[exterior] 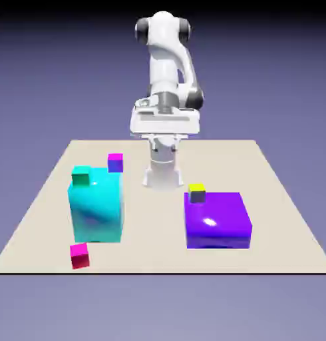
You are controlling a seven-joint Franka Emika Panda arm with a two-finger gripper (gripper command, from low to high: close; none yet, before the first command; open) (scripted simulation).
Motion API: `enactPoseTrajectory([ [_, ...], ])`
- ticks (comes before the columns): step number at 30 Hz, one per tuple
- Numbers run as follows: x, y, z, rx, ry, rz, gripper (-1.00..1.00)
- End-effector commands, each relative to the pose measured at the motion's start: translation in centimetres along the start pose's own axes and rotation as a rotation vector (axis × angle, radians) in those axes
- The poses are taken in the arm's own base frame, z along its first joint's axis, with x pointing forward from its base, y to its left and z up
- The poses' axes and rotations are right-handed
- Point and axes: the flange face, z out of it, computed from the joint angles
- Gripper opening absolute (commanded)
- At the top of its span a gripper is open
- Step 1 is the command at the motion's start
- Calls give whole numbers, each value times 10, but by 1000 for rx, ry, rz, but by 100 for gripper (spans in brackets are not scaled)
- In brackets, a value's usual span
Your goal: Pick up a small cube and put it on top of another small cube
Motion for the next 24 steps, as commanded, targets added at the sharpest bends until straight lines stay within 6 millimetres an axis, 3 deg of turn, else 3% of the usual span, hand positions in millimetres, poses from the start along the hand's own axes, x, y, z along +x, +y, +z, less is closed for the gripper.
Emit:
enactPoseTrajectory([
  [1, 7, 2, 10, -26, -20, -9, 0],
  [6, 39, 22, 60, -153, -129, -55, 0],
  [12, 72, 60, 122, -295, -273, -107, 0],
  [18, 96, 114, 183, -423, -433, -157, 0],
  [24, 109, 181, 239, -535, -609, -204, 0],
])
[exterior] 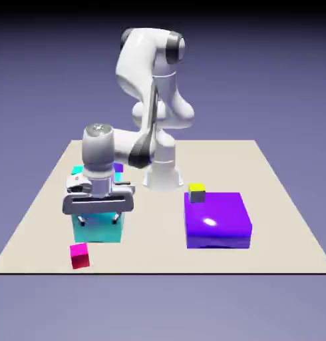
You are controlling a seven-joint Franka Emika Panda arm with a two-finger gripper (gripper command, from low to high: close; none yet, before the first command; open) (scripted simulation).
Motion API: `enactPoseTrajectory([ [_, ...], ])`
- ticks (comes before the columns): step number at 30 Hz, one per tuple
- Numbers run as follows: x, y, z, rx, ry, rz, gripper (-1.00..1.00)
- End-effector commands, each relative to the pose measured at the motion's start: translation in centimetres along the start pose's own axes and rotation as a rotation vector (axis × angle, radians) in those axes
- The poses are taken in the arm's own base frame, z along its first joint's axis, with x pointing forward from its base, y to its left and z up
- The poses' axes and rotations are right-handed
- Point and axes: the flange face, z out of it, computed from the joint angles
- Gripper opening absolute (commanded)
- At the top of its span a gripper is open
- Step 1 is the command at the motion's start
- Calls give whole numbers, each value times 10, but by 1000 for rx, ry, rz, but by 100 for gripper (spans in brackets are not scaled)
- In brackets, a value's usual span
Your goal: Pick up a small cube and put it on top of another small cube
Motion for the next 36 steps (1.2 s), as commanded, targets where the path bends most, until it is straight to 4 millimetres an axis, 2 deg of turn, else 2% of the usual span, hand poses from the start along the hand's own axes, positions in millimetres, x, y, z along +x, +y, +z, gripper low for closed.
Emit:
enactPoseTrajectory([
  [1, 6, 7, 12, -17, -30, -10, 0],
  [5, 24, 36, 60, -79, -153, -54, 0],
  [9, 17, 40, 131, -81, -159, -55, 0],
  [10, 17, 40, 131, -81, -159, -55, -100],
  [11, 17, 40, 131, -81, -159, -55, -100],
  [15, 24, 40, 54, -82, -160, -38, -100],
  [19, 15, 60, -12, -83, -165, 106, -100],
  [23, -2, 82, -74, -75, -176, 251, -100],
  [28, -35, 111, -143, -54, -199, 429, -100],
  [33, -79, 143, -201, -24, -237, 599, -100],
  [35, -83, 146, -205, -22, -240, 613, -100],
  [36, -84, 145, -190, -22, -241, 613, -100],
])
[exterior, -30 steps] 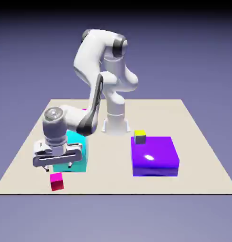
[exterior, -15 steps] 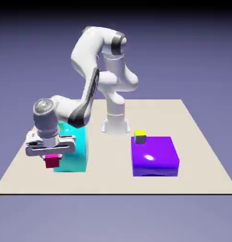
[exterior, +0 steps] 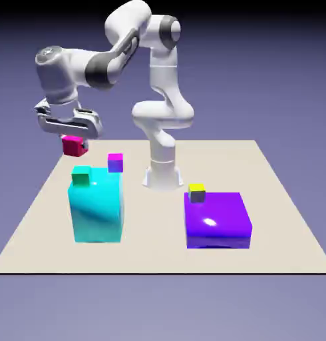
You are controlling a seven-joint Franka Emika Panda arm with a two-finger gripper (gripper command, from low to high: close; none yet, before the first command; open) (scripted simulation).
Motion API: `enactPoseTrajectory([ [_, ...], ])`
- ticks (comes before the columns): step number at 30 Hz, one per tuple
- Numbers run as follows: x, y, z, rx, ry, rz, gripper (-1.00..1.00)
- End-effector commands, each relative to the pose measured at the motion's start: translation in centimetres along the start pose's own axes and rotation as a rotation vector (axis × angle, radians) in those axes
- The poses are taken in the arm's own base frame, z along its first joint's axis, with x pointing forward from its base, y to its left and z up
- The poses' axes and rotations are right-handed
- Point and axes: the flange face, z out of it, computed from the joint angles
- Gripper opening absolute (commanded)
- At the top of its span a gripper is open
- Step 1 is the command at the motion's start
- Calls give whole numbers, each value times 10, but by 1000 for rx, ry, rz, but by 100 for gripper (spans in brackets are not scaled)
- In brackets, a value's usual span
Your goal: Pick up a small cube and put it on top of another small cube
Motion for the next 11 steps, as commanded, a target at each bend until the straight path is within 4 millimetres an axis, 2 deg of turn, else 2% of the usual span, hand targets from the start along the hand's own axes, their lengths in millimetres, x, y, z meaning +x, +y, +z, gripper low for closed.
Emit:
enactPoseTrajectory([
  [1, 1, -1, 16, -2, 1, 0, -100],
  [3, 2, -2, 47, -2, 1, 0, -100],
  [4, 2, -2, 54, -2, 1, 0, -100],
  [5, 2, -2, 54, -2, 1, 0, 100],
  [6, 2, -2, 54, -2, 1, 0, 100],
  [10, -1, 1, -9, -2, 2, 0, 100],
  [11, -1, 2, -16, -2, 2, 0, 100],
])
